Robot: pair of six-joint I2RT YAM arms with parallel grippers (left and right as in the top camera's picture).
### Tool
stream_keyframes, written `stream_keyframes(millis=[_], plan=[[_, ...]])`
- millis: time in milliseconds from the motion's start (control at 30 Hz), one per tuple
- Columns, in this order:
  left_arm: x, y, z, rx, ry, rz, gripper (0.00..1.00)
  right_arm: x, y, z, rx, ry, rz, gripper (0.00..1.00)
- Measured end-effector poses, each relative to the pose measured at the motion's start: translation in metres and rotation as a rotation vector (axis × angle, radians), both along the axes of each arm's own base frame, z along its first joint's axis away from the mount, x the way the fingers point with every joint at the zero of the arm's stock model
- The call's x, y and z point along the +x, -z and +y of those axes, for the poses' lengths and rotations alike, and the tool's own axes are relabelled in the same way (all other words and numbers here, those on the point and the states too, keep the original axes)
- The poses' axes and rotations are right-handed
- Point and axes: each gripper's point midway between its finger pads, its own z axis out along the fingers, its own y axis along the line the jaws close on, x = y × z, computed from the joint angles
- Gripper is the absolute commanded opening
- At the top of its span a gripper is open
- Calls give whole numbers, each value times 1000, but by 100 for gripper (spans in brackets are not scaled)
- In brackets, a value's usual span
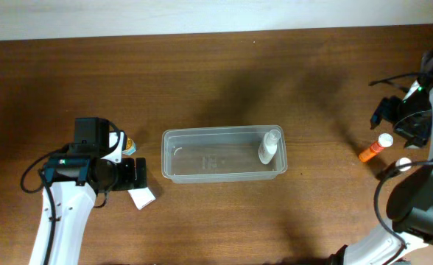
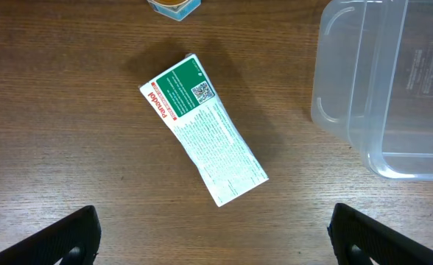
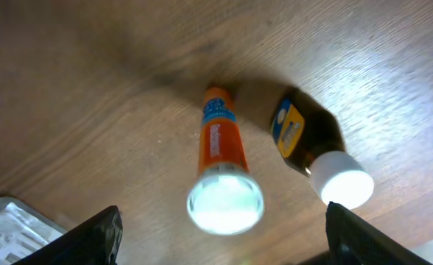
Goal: Pack container
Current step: 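Grasp the orange Redoxon tube with the right gripper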
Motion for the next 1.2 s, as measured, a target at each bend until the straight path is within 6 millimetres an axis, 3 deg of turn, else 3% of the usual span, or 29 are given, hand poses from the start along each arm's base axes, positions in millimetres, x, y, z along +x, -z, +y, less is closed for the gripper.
stream_keyframes(millis=[300, 467, 967, 1200], plan=[[0, 0, 0, 0, 0, 0, 99, 1, 26, 1, 32, -15, 55, 51], [0, 0, 0, 0, 0, 0, 100, -4, 34, 3, 40, -18, 71, 46], [0, 0, 0, 0, 0, 0, 100, -3, 37, 2, 39, -29, 67, 14], [0, 0, 0, 0, 0, 0, 100, -4, 33, 9, 63, -36, 61, 14]])
